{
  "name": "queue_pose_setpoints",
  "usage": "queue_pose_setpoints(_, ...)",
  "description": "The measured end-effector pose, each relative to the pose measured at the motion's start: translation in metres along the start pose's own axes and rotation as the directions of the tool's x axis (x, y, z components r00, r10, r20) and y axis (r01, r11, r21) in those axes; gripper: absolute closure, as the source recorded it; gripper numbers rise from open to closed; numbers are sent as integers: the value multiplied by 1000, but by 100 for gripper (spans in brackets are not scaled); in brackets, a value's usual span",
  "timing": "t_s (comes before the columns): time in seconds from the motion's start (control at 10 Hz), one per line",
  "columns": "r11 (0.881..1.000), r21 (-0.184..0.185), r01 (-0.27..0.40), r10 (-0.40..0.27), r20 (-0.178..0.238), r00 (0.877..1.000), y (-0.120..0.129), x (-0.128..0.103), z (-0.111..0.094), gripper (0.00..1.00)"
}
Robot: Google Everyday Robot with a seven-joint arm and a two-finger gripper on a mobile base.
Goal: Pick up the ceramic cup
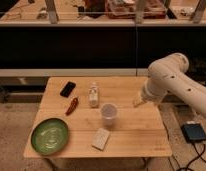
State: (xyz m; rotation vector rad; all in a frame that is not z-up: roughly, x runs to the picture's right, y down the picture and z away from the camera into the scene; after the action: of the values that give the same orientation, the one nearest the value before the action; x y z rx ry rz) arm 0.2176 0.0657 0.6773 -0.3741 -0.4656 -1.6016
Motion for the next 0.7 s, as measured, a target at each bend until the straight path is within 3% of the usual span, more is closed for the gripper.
queue_pose_setpoints(0.2, 999, 28, 39, -39, 13, 999, -20, 11, 0, 35)
queue_pose_setpoints(0.5, 992, 80, 101, -104, 35, 994, -79, 28, -1, 35)
queue_pose_setpoints(0.7, 988, 97, 119, -124, 48, 991, -93, 28, -2, 35)
